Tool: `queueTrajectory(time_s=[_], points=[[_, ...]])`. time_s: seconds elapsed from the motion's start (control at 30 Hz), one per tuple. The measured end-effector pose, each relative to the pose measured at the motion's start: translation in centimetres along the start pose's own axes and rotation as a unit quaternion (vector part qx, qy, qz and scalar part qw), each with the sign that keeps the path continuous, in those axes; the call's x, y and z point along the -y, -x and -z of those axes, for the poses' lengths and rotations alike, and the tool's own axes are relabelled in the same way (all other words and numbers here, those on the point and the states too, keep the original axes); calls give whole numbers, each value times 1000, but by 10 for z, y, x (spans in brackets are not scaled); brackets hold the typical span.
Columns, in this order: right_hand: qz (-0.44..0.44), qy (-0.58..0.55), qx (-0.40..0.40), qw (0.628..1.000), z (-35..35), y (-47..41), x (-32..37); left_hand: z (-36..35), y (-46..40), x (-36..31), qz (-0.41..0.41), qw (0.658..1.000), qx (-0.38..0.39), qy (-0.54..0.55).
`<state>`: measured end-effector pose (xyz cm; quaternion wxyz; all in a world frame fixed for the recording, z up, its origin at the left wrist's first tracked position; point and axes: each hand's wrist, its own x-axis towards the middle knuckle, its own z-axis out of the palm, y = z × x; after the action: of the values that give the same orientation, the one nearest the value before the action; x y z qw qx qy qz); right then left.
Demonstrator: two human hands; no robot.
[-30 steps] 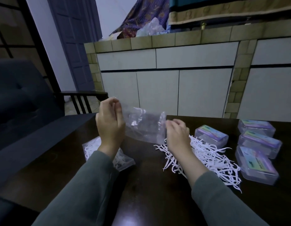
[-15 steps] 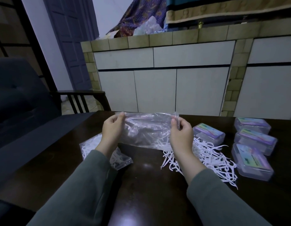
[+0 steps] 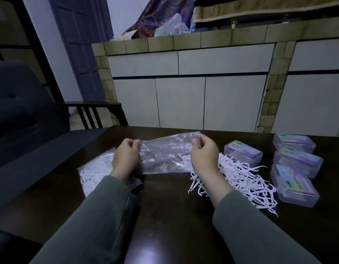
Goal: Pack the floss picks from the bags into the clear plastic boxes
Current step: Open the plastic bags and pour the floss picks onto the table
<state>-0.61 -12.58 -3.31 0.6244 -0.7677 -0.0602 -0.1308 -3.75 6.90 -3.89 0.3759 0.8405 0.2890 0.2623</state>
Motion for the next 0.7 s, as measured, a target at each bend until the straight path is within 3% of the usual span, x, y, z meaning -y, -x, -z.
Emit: queueTrajectory(time_s=[0.17,0.3,0.4,0.47,0.57,0.63,0.7], points=[[-40,154,173,972,-23,12,8,22,-7,16,-9,986,-66,-151],[-8,226,165,960,-40,19,6,20,-1,12,-152,920,-85,-351],[69,321,118,937,-51,26,4,11,7,3,-180,895,15,-409],[164,389,100,901,-56,31,6,5,8,7,-171,884,80,-428],[243,452,224,829,-64,39,7,4,4,20,-139,894,176,-387],[233,485,307,785,-69,43,3,8,1,26,-102,898,237,-356],[205,484,356,773,-72,46,-3,10,0,31,-96,889,255,-369]])
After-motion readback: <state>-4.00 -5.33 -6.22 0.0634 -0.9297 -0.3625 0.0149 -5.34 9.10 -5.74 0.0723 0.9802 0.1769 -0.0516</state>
